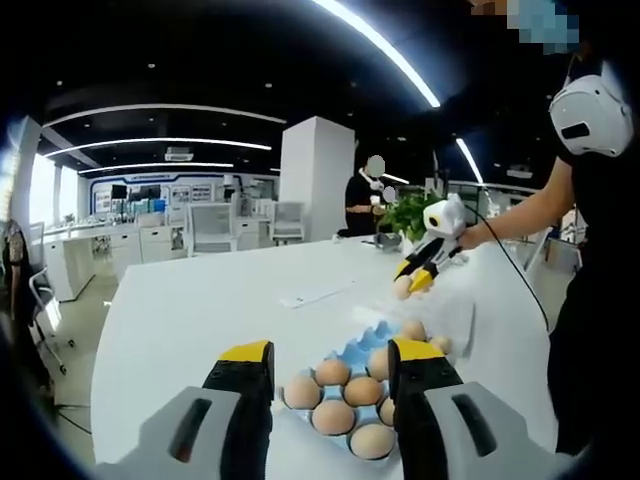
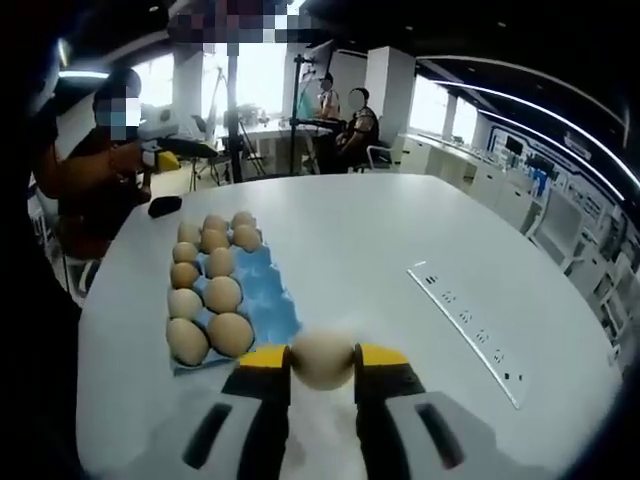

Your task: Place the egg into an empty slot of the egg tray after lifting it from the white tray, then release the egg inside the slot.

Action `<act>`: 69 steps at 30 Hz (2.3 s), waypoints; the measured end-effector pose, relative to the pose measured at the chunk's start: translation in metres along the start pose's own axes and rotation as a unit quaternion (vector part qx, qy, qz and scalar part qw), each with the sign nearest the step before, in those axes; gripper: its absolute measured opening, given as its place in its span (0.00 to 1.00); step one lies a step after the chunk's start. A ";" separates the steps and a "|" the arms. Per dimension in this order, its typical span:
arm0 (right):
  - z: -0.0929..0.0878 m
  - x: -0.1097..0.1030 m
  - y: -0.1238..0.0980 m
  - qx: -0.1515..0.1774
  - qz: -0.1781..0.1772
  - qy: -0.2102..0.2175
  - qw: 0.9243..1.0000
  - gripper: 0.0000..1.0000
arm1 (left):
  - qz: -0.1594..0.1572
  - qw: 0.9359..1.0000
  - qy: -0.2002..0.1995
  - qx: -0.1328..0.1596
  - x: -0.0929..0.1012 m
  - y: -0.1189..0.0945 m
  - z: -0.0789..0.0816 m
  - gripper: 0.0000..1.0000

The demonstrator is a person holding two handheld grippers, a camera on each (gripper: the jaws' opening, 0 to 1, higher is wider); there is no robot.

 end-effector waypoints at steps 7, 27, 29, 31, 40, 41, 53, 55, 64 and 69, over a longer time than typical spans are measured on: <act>0.005 -0.005 0.008 0.002 0.014 -0.008 1.000 0.24 | -0.003 1.000 -0.001 -0.004 0.001 0.001 -0.002 0.45; 0.041 -0.034 0.051 0.026 0.066 -0.034 0.997 0.24 | -0.003 1.000 0.002 -0.006 -0.001 0.001 -0.003 0.46; 0.047 -0.040 0.059 0.029 0.073 -0.044 0.996 0.24 | -0.003 1.000 0.000 -0.008 -0.001 0.001 -0.004 0.47; 0.051 -0.045 0.067 0.029 0.084 -0.044 0.995 0.24 | -0.004 1.000 0.000 -0.006 -0.001 0.001 -0.003 0.46; 0.066 -0.064 0.102 0.032 0.112 -0.064 0.991 0.24 | -0.003 1.000 0.000 -0.009 -0.002 0.001 -0.003 0.46; 0.067 -0.066 0.108 0.032 0.114 -0.063 0.991 0.24 | -0.002 1.000 0.000 -0.009 -0.003 0.001 -0.004 0.46; 0.066 -0.075 0.134 0.018 0.129 -0.057 0.990 0.24 | -0.002 1.000 -0.002 -0.011 -0.003 0.000 -0.005 0.46; 0.064 -0.073 0.136 0.015 0.129 -0.056 0.990 0.24 | -0.002 1.000 -0.003 -0.011 -0.003 0.000 -0.004 0.45; 0.061 -0.079 0.143 0.011 0.135 -0.045 0.990 0.24 | -0.003 1.000 -0.001 -0.009 -0.003 0.000 -0.004 0.45; 0.058 -0.077 0.142 0.019 0.140 -0.023 0.990 0.24 | -0.004 1.000 -0.003 -0.012 -0.002 0.001 -0.005 0.44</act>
Point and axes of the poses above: the point that each gripper's makers call its tool centre point, and the gripper's own axes: y roughly forward along the fingers, x roughly to its right, z roughly out of its top, the point moved 1 cm from there along -y, roughly backward along the fingers, and after that the axes turned 5 degrees about -y, right-handed, at the moved point
